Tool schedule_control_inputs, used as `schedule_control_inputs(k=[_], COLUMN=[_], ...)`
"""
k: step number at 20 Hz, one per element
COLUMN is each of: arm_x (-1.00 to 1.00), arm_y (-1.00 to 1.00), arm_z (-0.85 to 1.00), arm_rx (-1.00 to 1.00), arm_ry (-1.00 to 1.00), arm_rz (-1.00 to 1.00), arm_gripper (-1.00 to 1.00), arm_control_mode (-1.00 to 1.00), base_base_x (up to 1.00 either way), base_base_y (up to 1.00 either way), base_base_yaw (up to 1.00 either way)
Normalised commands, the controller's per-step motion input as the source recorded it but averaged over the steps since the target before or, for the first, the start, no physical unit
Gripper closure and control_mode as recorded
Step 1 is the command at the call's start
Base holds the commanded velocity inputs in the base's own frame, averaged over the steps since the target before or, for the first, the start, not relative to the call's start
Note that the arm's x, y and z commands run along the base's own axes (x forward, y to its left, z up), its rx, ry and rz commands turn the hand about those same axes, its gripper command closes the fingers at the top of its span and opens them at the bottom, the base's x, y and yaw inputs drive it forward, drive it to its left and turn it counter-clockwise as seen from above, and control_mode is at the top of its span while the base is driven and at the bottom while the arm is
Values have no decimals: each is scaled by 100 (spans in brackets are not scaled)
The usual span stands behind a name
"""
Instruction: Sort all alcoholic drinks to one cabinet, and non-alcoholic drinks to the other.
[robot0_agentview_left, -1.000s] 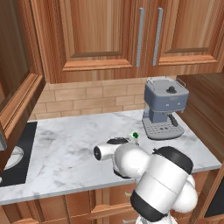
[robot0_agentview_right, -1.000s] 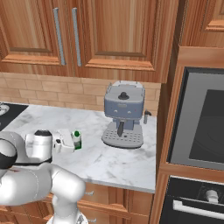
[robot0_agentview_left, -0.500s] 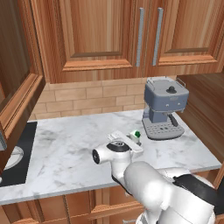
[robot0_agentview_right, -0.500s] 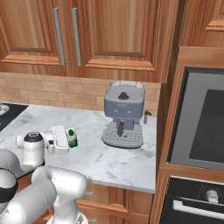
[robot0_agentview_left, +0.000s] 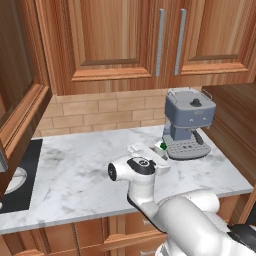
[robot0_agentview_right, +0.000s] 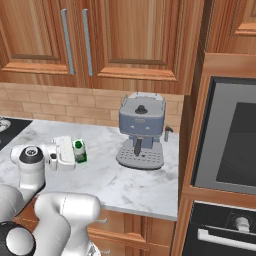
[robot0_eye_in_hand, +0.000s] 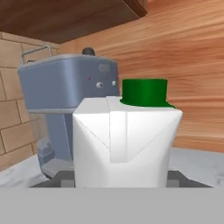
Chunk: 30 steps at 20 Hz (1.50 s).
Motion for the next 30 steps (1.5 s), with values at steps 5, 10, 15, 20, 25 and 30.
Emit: schedule_control_inputs(k=[5, 10, 15, 20, 25, 30], arm_x=[-27, -26, -27, -33, -32, -28], arm_y=[0, 0, 0, 1, 0, 2], arm_z=[62, 59, 54, 51, 39, 27], arm_rx=[-4, -6, -8, -6, -5, -1], arm_ry=[0, 0, 0, 0, 3, 12], arm_rz=[-4, -4, -2, 0, 0, 0], arm_gripper=[100, 100, 100, 100, 100, 100], arm_control_mode=[-100, -100, -100, -100, -100, -100], base_base_x=[0, 0, 0, 0, 0, 0], base_base_y=[0, 0, 0, 0, 0, 0], base_base_yaw=[0, 0, 0, 0, 0, 0])
